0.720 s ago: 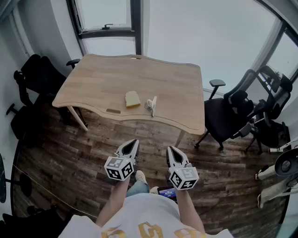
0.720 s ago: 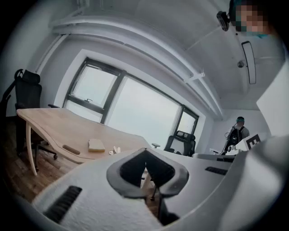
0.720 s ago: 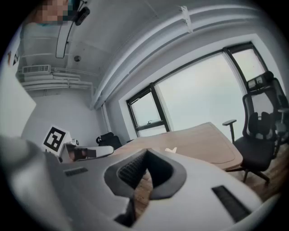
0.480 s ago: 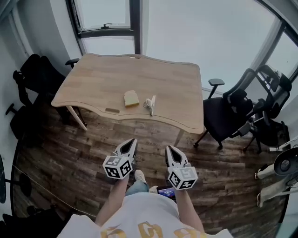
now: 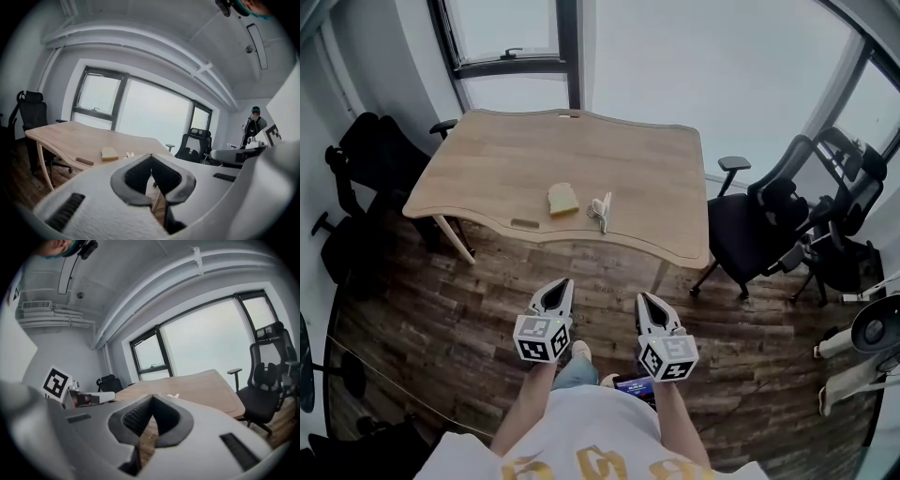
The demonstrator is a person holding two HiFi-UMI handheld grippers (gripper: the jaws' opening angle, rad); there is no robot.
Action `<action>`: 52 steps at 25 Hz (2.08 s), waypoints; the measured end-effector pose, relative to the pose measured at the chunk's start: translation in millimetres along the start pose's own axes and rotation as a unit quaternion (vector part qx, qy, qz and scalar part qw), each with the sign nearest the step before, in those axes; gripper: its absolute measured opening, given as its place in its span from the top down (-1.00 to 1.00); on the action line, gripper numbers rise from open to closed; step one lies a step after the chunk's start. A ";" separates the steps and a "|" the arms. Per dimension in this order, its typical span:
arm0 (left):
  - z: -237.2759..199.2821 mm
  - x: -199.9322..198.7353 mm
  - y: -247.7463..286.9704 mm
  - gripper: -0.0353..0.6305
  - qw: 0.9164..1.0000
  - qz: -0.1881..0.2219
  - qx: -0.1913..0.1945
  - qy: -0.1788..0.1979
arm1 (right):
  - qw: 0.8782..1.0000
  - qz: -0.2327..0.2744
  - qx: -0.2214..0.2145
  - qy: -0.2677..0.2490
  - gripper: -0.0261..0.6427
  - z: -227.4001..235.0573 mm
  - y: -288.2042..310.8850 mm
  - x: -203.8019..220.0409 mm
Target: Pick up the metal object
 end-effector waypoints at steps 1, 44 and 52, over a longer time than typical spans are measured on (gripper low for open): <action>-0.6 1.2 2.1 0.83 1.000 -0.007 0.000 0.002 | 1.000 -0.001 -0.001 0.003 0.89 0.5 1.1 -0.4; -154.9 -16.2 295.1 0.83 0.990 -0.081 0.115 0.008 | 0.989 -0.085 0.086 -0.079 0.89 80.3 286.1 13.3; -161.4 -14.1 307.0 0.83 0.992 -0.078 0.103 -0.011 | 0.990 -0.087 0.092 -0.065 0.89 93.4 296.4 20.5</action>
Point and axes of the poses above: the fingertips, and each gripper's own axes: y forward along the fingers, z to its right, x out of its underside, the point moved 7 cm from there along -y, backward along the fingers, and after that the axes turned 9 degrees about z, right-handed, at the moved point
